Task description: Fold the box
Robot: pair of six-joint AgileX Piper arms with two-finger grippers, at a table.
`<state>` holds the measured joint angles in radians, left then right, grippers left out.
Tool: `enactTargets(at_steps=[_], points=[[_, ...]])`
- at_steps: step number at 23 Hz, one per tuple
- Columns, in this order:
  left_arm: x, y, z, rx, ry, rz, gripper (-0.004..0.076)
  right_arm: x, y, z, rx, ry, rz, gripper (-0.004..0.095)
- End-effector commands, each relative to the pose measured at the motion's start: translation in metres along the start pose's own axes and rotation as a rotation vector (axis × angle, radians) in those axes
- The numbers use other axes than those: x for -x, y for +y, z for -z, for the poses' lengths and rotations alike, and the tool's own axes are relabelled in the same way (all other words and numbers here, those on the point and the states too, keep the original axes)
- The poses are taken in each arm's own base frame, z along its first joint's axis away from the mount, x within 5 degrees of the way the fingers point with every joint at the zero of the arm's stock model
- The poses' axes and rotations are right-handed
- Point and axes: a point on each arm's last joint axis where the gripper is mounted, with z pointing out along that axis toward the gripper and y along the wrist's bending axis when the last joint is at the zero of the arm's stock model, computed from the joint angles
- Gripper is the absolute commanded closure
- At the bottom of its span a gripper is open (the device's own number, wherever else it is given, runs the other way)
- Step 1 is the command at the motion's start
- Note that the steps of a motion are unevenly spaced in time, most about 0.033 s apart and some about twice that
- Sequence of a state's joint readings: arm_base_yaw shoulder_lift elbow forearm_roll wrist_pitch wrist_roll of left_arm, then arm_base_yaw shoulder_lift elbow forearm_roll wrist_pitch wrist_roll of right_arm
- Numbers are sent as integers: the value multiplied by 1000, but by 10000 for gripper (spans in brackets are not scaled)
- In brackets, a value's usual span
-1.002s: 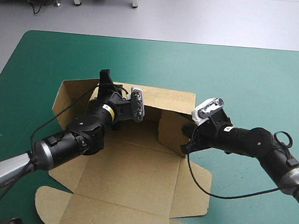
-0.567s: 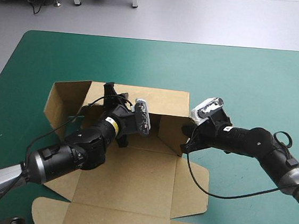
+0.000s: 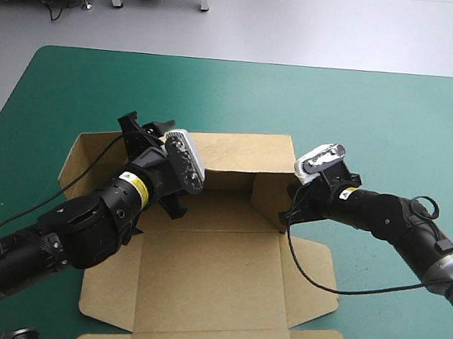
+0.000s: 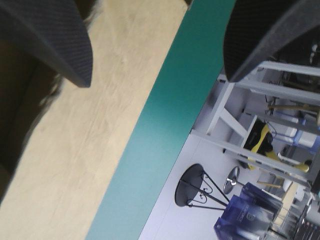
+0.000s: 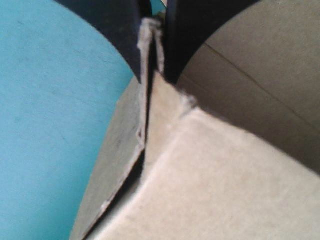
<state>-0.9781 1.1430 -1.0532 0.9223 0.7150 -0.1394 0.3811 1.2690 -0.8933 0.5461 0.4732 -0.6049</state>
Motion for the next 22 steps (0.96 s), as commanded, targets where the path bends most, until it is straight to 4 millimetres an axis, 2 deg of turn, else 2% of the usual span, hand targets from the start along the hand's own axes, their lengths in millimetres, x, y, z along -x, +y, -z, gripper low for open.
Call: enactTargets(at_steps=[1,4,6,9,11,17,22], points=[[-4,27,7,103,-4,81,230,14,-13,20,-169,-26,73,925],[-14,42,2,168,9,149,276,19,-17,34,-244,-24,93,925],[-18,54,0,177,-32,258,321,21,-19,44,-292,-6,110,925],[-23,74,1,177,-60,446,449,22,-20,47,-299,30,115,925],[-29,90,7,211,-14,535,515,21,-20,47,-304,39,118,925],[-53,125,31,299,217,658,519,23,-22,54,-323,94,132,925],[-83,141,39,398,345,745,519,49,-19,84,-322,186,178,926]])
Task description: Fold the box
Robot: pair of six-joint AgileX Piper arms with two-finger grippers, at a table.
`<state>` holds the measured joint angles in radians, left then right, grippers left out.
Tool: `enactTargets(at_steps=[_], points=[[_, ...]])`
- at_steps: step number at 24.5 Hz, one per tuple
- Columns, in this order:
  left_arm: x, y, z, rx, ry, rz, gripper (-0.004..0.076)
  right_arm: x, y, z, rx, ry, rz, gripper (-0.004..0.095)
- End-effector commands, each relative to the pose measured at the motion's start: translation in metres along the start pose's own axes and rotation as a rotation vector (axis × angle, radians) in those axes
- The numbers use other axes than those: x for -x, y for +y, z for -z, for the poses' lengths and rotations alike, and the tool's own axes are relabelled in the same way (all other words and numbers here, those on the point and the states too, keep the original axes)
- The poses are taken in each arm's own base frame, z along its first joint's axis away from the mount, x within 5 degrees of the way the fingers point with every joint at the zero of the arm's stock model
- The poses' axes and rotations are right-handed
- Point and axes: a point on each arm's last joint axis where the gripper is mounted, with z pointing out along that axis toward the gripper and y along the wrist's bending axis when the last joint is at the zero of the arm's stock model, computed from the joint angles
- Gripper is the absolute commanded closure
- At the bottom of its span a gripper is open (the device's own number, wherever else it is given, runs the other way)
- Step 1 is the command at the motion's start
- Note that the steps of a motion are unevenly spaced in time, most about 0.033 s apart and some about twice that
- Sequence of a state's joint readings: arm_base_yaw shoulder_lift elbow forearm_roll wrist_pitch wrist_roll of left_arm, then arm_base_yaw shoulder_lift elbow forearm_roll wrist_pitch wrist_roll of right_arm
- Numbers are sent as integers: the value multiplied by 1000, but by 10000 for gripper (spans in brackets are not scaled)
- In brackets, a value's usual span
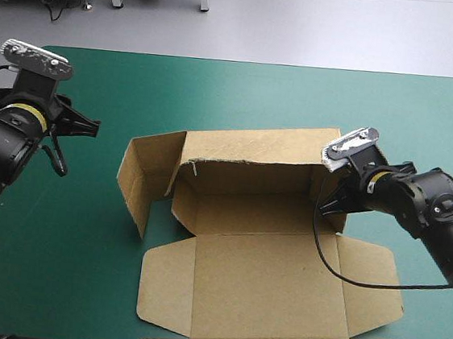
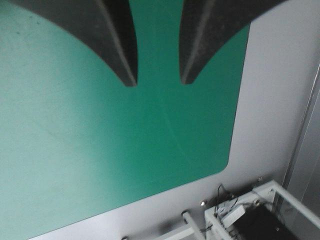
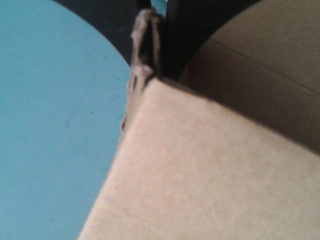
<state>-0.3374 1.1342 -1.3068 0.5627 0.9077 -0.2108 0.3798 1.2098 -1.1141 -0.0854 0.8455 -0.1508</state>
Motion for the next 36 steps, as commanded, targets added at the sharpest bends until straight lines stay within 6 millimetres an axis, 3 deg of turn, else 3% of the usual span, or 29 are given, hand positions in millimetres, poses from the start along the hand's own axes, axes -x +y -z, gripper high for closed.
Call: enactTargets(at_steps=[1,5,9,12,17,20,22,28,30,36], points=[[4,22,10,60,-40,60,519,18,-12,34,-54,1,95,926],[-1,35,6,97,-12,112,517,23,-21,29,10,173,110,926],[-4,42,4,110,8,116,517,41,-31,4,177,200,70,926],[-6,44,3,122,18,96,517,66,-55,-44,199,233,-48,926],[-5,43,3,109,15,91,517,101,-66,-119,265,233,-76,926],[-5,42,3,102,15,92,517,114,-72,-136,258,203,-44,923],[-5,41,2,83,17,84,517,124,-76,-135,240,162,-11,876],[-5,40,2,76,18,69,517,150,-86,-92,150,31,-92,307],[-5,40,2,79,18,67,517,154,-86,-77,140,1,-126,178],[-5,41,3,88,18,57,517,157,-86,-46,122,-57,-138,146]])
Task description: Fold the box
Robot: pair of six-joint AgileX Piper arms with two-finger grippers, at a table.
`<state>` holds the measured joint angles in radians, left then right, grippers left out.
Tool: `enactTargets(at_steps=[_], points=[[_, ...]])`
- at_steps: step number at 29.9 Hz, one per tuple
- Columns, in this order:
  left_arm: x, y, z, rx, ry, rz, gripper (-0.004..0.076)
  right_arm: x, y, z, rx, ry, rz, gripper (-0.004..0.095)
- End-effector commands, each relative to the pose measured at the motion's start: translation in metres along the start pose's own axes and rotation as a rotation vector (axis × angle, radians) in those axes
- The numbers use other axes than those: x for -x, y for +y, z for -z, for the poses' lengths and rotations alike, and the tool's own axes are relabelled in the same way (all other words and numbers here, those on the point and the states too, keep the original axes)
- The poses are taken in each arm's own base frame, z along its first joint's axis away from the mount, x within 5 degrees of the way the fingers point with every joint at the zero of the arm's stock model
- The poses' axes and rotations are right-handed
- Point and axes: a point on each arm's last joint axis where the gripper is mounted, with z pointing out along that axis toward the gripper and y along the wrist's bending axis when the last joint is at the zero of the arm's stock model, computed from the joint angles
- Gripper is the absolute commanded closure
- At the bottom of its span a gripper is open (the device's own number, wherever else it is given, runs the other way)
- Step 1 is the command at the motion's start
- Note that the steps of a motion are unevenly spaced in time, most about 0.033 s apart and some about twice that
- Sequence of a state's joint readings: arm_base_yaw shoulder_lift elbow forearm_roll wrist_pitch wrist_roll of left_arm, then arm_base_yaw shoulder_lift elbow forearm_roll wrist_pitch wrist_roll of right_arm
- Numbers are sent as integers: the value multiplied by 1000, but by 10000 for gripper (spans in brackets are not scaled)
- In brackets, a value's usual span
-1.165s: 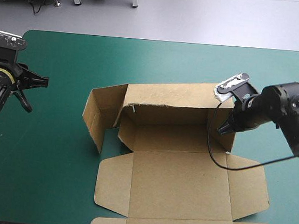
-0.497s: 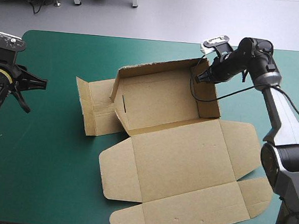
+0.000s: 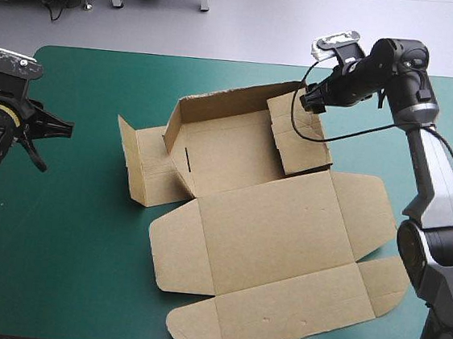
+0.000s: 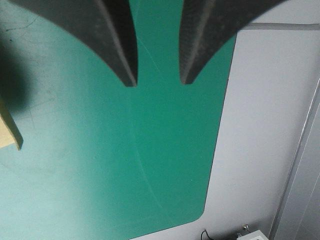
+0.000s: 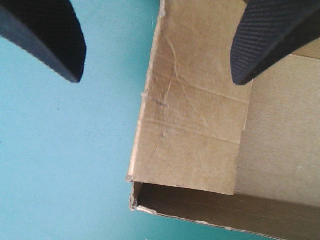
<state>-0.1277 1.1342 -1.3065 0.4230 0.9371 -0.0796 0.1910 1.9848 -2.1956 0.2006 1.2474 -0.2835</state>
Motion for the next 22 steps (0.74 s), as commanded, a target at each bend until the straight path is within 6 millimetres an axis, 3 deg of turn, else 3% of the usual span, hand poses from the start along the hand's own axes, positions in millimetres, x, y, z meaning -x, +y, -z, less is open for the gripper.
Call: enactTargets(at_steps=[1,4,8,22], points=[[11,7,14,30,-101,-3,517,7,8,52,-20,-110,11,146],[11,7,14,30,-101,-3,517,7,7,49,-25,-104,10,146],[11,7,14,30,-104,-3,517,0,4,28,-13,-40,0,148],[12,6,14,12,-110,13,517,-19,-8,-76,75,163,-70,161]])
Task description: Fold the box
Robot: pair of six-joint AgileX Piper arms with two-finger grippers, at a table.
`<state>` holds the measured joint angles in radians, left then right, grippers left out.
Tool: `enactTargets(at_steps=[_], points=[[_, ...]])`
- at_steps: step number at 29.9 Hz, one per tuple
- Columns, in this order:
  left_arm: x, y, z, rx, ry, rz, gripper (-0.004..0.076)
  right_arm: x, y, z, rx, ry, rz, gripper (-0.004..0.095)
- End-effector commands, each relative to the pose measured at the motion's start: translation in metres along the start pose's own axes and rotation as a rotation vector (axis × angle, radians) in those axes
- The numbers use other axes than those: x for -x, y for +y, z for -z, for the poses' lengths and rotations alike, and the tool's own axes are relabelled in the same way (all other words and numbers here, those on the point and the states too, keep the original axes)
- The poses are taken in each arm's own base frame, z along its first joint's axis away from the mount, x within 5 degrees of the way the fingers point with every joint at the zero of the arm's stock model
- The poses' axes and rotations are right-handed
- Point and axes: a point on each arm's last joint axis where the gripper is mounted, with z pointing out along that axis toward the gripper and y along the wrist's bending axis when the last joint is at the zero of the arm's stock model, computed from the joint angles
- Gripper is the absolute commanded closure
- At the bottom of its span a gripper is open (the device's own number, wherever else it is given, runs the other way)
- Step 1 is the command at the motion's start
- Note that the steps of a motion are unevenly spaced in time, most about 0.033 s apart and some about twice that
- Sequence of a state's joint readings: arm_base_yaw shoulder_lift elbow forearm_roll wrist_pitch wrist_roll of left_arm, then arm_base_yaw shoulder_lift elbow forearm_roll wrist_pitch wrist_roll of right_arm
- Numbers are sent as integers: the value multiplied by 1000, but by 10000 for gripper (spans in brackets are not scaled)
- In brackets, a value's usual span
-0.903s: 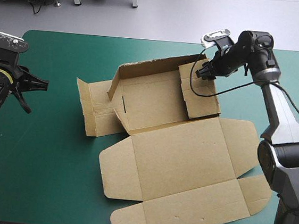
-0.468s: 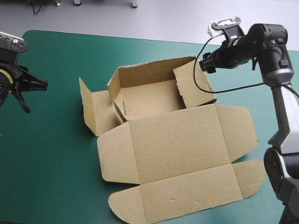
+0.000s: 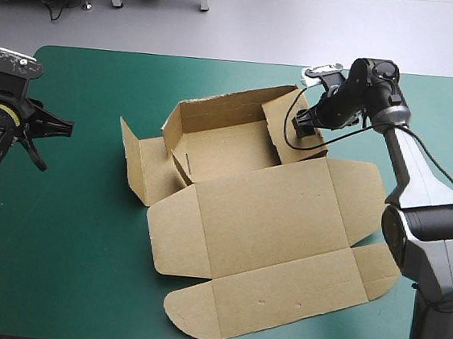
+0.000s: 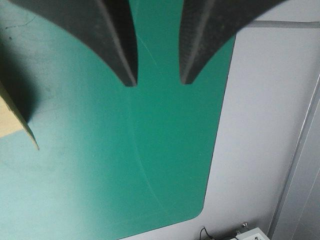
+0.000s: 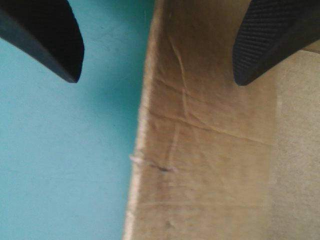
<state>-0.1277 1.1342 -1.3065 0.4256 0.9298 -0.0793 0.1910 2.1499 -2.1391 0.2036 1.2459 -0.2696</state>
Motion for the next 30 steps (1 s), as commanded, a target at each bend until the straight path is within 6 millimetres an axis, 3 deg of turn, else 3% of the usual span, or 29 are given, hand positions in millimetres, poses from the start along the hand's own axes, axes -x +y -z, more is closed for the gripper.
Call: enactTargets(at_steps=[1,4,6,8,11,14,16,21,24,30], points=[[11,5,13,3,-102,20,517,4,5,9,52,-35,-19,162],[11,4,13,-9,-99,29,518,5,8,-7,104,-20,-40,207],[11,3,13,-13,-99,31,518,5,9,-15,105,-16,-38,300],[11,3,13,-16,-96,34,518,6,11,-20,103,-17,-28,462],[11,2,13,-27,-95,42,518,6,14,-22,119,-12,22,891],[11,1,13,-42,-94,53,518,6,17,-16,146,-14,12,926],[11,1,13,-39,-94,51,518,10,23,-1,183,-57,7,926],[10,5,13,5,-89,24,518,15,40,75,192,-229,83,926],[10,7,13,29,-88,33,518,7,43,138,125,-350,126,926],[12,16,14,128,-108,61,518,-38,46,268,-6,-608,160,926]])
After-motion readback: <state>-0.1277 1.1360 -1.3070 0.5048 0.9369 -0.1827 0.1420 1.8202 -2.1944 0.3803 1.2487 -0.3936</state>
